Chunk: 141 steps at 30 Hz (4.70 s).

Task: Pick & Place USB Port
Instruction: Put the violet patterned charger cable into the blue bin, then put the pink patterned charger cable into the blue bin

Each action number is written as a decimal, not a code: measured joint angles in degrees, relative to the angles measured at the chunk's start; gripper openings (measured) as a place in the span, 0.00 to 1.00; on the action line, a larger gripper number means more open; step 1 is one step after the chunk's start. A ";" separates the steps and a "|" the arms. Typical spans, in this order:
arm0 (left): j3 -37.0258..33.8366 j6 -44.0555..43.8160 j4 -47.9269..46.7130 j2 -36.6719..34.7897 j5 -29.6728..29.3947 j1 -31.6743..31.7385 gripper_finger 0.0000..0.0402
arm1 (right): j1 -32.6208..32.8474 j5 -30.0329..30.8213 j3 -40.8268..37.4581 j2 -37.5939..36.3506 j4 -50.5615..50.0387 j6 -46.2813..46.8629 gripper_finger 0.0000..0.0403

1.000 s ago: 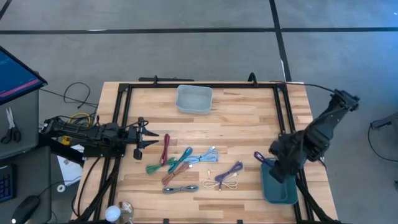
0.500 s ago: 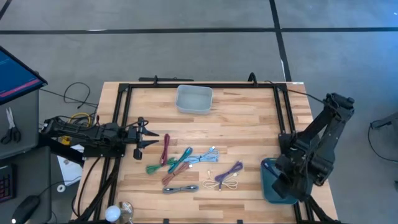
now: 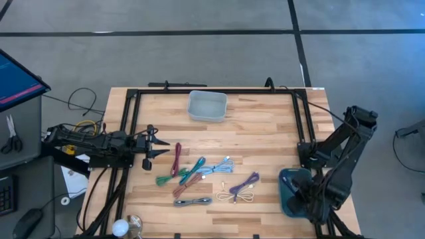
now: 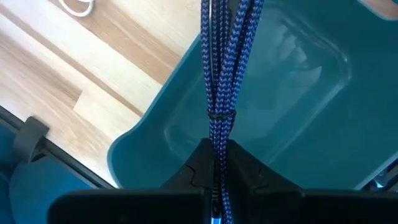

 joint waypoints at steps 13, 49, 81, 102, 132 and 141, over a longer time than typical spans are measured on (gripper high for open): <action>0.00 0.01 0.02 0.00 0.02 0.00 0.27 | 3.16 -5.68 0.00 3.39 -1.52 5.80 0.17; 0.00 -0.01 0.42 0.00 0.04 0.00 0.27 | -23.86 23.82 0.20 -10.30 14.04 -68.62 0.23; 2.41 -25.58 1.05 12.09 -8.57 0.00 0.27 | -45.38 38.77 -10.07 -9.91 24.23 -91.25 0.16; 14.69 -23.58 -4.23 23.20 -19.89 0.03 0.24 | -57.50 38.55 -10.08 -9.76 27.07 -94.12 0.16; 30.34 -45.69 -26.60 55.07 13.42 5.03 0.22 | -60.61 38.53 -10.10 -9.76 26.70 -94.14 0.16; 30.34 -52.91 -26.73 60.39 12.87 6.43 0.22 | -60.57 38.37 -10.10 -9.76 26.72 -94.14 0.16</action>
